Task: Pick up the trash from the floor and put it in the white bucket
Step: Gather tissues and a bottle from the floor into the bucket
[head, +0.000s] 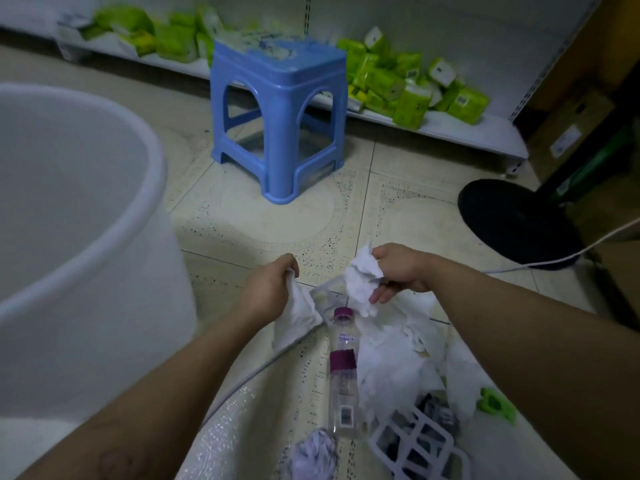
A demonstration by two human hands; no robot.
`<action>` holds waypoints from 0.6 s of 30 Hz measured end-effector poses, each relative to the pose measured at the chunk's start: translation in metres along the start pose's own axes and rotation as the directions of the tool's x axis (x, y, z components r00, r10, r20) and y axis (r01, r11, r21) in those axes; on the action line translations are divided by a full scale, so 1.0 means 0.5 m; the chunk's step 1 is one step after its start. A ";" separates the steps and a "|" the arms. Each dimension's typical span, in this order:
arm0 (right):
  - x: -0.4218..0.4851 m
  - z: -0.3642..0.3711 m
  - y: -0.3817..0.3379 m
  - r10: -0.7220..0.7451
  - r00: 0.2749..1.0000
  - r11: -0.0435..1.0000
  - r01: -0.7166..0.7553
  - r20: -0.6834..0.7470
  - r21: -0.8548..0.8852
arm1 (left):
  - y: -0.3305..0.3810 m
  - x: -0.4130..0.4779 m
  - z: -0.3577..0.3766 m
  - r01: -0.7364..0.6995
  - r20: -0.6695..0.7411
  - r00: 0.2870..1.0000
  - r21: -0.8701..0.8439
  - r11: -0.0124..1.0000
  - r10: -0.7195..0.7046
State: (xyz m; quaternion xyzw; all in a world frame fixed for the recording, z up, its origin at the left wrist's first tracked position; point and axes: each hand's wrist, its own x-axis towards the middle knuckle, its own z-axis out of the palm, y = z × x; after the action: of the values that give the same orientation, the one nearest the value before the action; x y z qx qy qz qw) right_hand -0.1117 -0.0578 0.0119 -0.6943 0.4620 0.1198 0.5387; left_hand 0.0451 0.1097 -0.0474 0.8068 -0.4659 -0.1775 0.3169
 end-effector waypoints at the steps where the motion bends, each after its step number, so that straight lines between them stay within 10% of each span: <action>1: -0.007 0.001 -0.010 -0.024 1.000 1.000 0.024 -0.015 -0.015 | 0.011 -0.002 -0.014 0.011 0.001 1.000 -0.010 1.000 -0.011; 10: -0.057 0.010 -0.079 -0.060 0.997 0.996 0.056 0.054 0.068 | 0.082 -0.027 -0.129 0.057 0.152 0.986 0.067 0.996 -0.067; 18: -0.118 0.015 -0.212 -0.369 0.929 0.879 0.350 -0.001 0.323 | 0.177 -0.020 -0.306 -0.103 -0.024 0.993 0.283 0.954 0.115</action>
State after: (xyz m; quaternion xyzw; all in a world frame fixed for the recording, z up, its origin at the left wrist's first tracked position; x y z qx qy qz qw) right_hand -0.0595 -0.0217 0.1157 -0.6682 0.3218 -0.0371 0.6698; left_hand 0.0724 0.1389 0.1250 0.8201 -0.5237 -0.0757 0.2177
